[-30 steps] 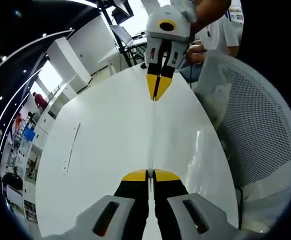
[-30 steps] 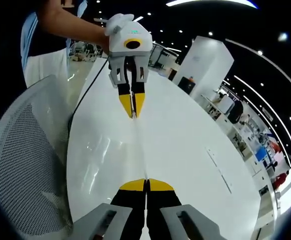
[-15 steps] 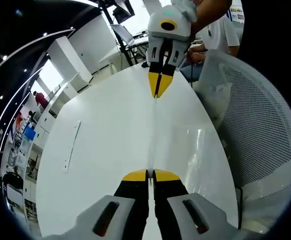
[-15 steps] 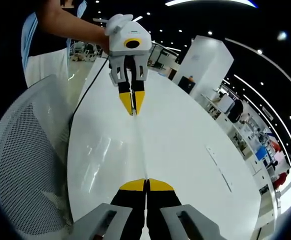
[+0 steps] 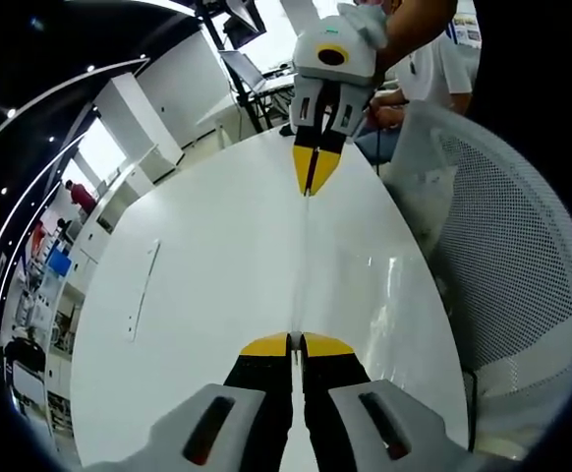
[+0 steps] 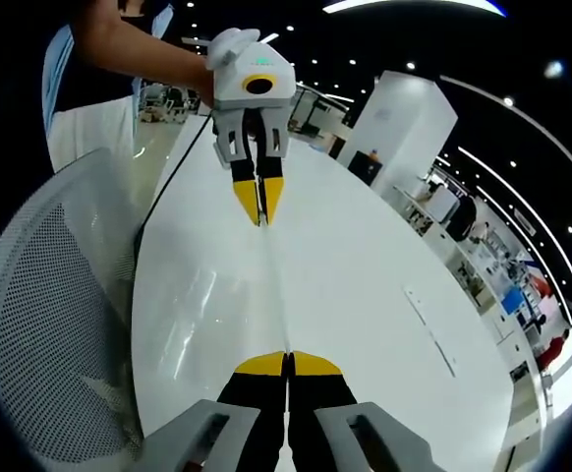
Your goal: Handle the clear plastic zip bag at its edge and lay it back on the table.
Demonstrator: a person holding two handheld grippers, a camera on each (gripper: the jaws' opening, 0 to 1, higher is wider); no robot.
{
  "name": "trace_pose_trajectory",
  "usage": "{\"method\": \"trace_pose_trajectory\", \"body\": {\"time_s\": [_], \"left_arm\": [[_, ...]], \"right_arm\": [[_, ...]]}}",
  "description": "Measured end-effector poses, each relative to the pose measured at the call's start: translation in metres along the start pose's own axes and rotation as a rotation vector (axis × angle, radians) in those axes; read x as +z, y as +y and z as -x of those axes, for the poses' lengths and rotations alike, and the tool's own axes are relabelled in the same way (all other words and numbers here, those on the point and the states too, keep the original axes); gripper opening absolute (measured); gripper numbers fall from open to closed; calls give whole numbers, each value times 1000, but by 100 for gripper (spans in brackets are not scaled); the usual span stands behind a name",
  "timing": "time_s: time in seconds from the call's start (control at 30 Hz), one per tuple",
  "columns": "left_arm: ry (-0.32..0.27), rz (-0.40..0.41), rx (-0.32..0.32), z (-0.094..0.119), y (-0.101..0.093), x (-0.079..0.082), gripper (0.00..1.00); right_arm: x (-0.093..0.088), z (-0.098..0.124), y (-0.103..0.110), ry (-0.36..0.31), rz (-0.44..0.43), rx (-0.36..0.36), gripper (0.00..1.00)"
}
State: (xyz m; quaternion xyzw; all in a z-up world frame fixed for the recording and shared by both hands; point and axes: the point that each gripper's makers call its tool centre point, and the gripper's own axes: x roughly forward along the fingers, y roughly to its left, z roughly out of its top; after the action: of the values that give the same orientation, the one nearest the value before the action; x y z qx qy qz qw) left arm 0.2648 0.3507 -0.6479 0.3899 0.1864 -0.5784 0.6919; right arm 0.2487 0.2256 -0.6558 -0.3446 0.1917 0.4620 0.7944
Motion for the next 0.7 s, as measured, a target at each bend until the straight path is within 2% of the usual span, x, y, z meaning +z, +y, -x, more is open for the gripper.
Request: {"method": "trace_pose_trajectory", "body": {"time_s": [0.47, 0.7], "left_arm": [[26, -76, 8, 2, 1, 7, 0], [15, -94, 3, 3, 0, 14, 0]], "right_arm": [[2, 6, 1, 6, -20, 18, 0], [4, 9, 5, 3, -20, 30, 0]]}}
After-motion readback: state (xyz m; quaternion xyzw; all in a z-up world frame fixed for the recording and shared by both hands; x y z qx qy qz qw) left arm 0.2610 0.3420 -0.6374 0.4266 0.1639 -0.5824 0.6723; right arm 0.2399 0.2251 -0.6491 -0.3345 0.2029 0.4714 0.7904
